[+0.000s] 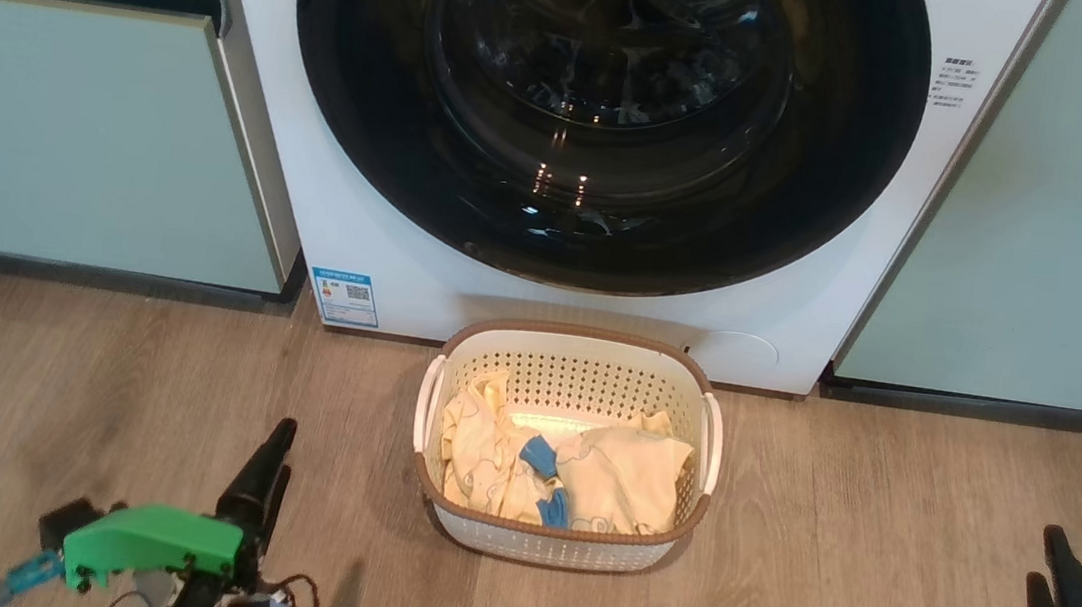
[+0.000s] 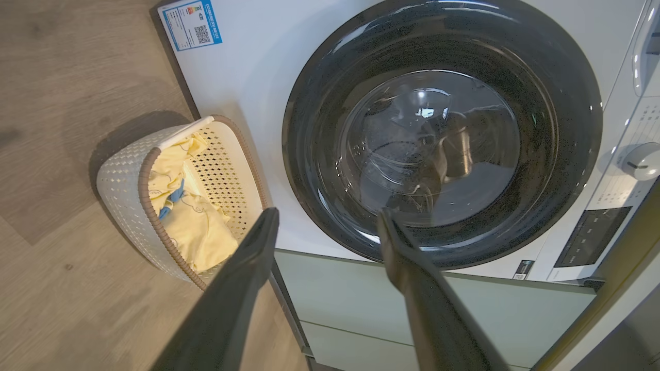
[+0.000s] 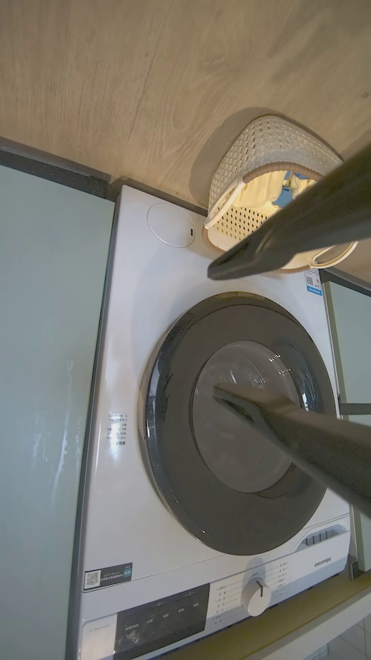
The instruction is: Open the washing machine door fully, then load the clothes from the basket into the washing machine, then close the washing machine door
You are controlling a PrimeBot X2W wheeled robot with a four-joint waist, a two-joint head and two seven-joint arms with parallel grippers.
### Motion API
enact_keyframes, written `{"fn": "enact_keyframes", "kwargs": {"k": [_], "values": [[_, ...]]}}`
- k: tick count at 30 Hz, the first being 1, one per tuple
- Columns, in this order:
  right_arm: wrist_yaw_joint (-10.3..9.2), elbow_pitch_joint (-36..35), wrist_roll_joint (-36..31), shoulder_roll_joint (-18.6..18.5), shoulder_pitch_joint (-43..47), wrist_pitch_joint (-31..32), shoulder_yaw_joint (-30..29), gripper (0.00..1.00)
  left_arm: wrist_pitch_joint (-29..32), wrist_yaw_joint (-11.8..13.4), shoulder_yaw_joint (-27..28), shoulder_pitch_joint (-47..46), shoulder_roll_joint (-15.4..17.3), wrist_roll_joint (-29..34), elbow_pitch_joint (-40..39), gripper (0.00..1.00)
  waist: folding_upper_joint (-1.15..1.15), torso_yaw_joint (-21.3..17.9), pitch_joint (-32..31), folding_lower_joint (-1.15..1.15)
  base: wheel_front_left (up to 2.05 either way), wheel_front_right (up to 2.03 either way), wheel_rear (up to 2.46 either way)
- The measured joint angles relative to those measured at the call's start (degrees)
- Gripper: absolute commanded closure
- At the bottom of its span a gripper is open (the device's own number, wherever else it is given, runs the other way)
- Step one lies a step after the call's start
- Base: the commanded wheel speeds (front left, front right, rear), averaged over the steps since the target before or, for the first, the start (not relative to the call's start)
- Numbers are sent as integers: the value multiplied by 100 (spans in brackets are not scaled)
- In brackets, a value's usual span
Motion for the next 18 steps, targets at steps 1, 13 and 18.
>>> {"fn": "enact_keyframes", "kwargs": {"k": [1,13,18], "values": [[0,25,-92,-13,-12,-40,22,0,-4,0,-25,-33,12,119,20,0,0,-1,-2,0,-13,-13,27],[0,186,-1875,-167,-218,-299,-20,0,-202,49,108,-143,-21,1905,-156,0,0,-10,7,0,-10,-10,21],[0,85,-2680,-163,-219,-363,-78,0,-302,58,127,-144,-32,2562,-227,0,0,-14,15,0,0,0,0]]}}
